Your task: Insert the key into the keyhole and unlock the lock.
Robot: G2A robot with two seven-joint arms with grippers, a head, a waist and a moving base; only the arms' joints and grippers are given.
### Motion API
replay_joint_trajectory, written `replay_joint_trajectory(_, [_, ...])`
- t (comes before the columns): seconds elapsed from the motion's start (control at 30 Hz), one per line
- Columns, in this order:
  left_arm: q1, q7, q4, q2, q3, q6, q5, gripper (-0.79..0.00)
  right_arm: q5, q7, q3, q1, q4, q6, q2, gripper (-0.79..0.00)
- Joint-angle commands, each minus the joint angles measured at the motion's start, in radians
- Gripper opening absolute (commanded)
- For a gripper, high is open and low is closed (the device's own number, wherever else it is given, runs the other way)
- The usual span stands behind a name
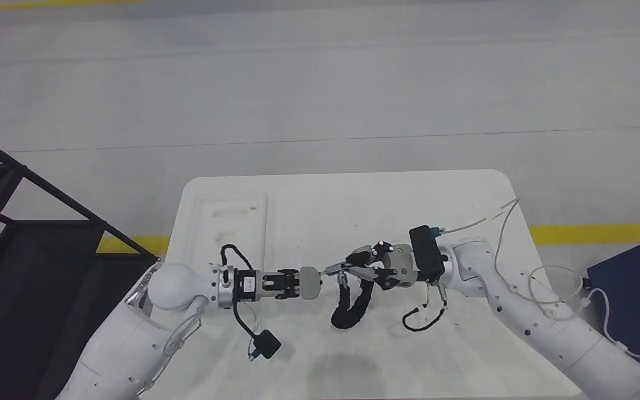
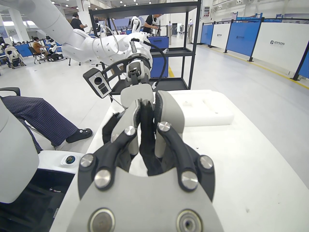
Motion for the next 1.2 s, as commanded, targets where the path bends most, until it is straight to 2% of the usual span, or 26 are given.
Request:
replay_joint_trajectory(0.0, [-0.002,0.005,-0.006,0.001,0.003,-0.006,0.02,-0.785,0.0,0.0,0.0,0.0,0.0,0.0,0.0,-0.785])
replay_joint_trajectory(0.13, [-0.002,0.021,-0.003,-0.003,0.014,-0.001,-0.04,-0.785,0.0,0.0,0.0,0.0,0.0,0.0,0.0,-0.785])
replay_joint_trajectory(0.17, [-0.003,0.026,-0.001,-0.004,0.016,-0.002,-0.058,-0.745,0.0,0.0,0.0,0.0,0.0,0.0,0.0,-0.785])
replay_joint_trajectory(0.23, [-0.005,0.027,0.003,-0.005,0.016,-0.002,-0.083,-0.499,0.0,0.0,0.0,0.0,0.0,0.0,0.0,-0.785])
replay_joint_trajectory(0.33, [-0.006,0.028,0.006,-0.007,0.016,-0.007,-0.119,-0.459,0.004,0.018,0.005,-0.009,-0.012,0.023,-0.001,-0.785])
replay_joint_trajectory(0.37, [-0.009,0.028,0.007,-0.007,0.014,-0.008,-0.125,-0.413,0.007,0.032,0.011,-0.015,-0.021,0.036,-0.001,-0.785])
replay_joint_trajectory(0.4, [-0.01,0.026,0.008,-0.007,0.013,-0.01,-0.132,-0.425,0.011,0.043,0.019,-0.021,-0.029,0.048,-0.001,-0.785])
replay_joint_trajectory(0.43, [-0.011,0.025,0.009,-0.008,0.012,-0.016,-0.141,-0.6,0.019,0.052,0.026,-0.027,-0.036,0.056,0.0,-0.785])
replay_joint_trajectory(0.47, [-0.013,0.021,0.009,-0.008,0.009,-0.02,-0.149,-0.646,0.026,0.059,0.033,-0.032,-0.044,0.061,0.0,-0.785])
replay_joint_trajectory(0.53, [-0.017,0.019,0.012,-0.008,0.004,-0.027,-0.163,-0.653,0.034,0.074,0.048,-0.041,-0.056,0.063,0.001,-0.785])
replay_joint_trajectory(0.57, [-0.018,0.018,0.015,-0.008,0.002,-0.03,-0.169,-0.785,0.037,0.08,0.055,-0.046,-0.061,0.062,0.002,-0.785])
replay_joint_trajectory(0.7, [-0.021,0.016,0.026,-0.008,-0.007,-0.041,-0.201,-0.782,0.047,0.097,0.081,-0.062,-0.076,0.057,0.002,-0.785])
replay_joint_trajectory(0.73, [-0.021,0.015,0.03,-0.009,-0.009,-0.045,-0.214,-0.683,0.048,0.1,0.087,-0.066,-0.078,0.057,0.002,-0.785])
replay_joint_trajectory(0.8, [-0.024,0.008,0.039,-0.01,-0.022,-0.06,-0.264,-0.6,0.049,0.106,0.099,-0.072,-0.082,0.055,0.002,-0.785])
replay_joint_trajectory(0.83, [-0.027,0.006,0.042,-0.01,-0.03,-0.069,-0.293,-0.585,0.049,0.107,0.104,-0.076,-0.084,0.054,0.002,-0.785])
replay_joint_trajectory(0.9, [-0.033,0.005,0.05,-0.01,-0.053,-0.083,-0.353,-0.486,0.048,0.109,0.116,-0.083,-0.086,0.054,0.001,-0.785])
replay_joint_trajectory(1.0, [-0.031,0.013,0.062,-0.009,-0.092,-0.114,-0.466,-0.409,0.043,0.109,0.133,-0.093,-0.087,0.052,0.0,-0.785])
replay_joint_trajectory(1.07, [-0.024,0.026,0.068,-0.008,-0.119,-0.146,-0.54,-0.209,0.045,0.11,0.143,-0.1,-0.082,0.053,-0.001,-0.785])
replay_joint_trajectory(1.1, [-0.02,0.036,0.071,-0.006,-0.134,-0.159,-0.574,-0.058,0.053,0.11,0.148,-0.103,-0.077,0.053,-0.002,-0.785])
replay_joint_trajectory(1.13, [-0.013,0.047,0.077,-0.006,-0.148,-0.174,-0.613,0.0,0.064,0.108,0.151,-0.106,-0.073,0.052,-0.004,-0.785])
replay_joint_trajectory(1.17, [-0.007,0.061,0.083,-0.005,-0.161,-0.191,-0.653,0.0,0.072,0.109,0.154,-0.108,-0.069,0.049,-0.005,-0.785])
